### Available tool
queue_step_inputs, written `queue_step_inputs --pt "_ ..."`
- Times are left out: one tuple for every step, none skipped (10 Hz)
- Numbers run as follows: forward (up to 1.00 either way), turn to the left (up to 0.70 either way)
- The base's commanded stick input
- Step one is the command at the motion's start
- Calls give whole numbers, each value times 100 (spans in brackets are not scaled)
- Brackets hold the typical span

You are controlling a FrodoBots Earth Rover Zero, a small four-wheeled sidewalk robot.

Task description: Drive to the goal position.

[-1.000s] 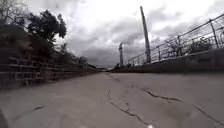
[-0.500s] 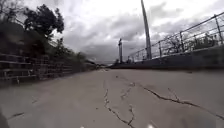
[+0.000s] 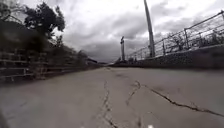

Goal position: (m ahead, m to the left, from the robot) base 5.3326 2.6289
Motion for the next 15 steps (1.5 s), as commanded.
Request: queue_step_inputs --pt "70 0" --pt "70 0" --pt "70 0" --pt "70 0" --pt "70 0" --pt "70 0" --pt "71 0" --pt "76 0" --pt "82 0" --pt "85 0" --pt "85 0" --pt "85 0" --pt "85 0" --pt "85 0" --pt "87 0"
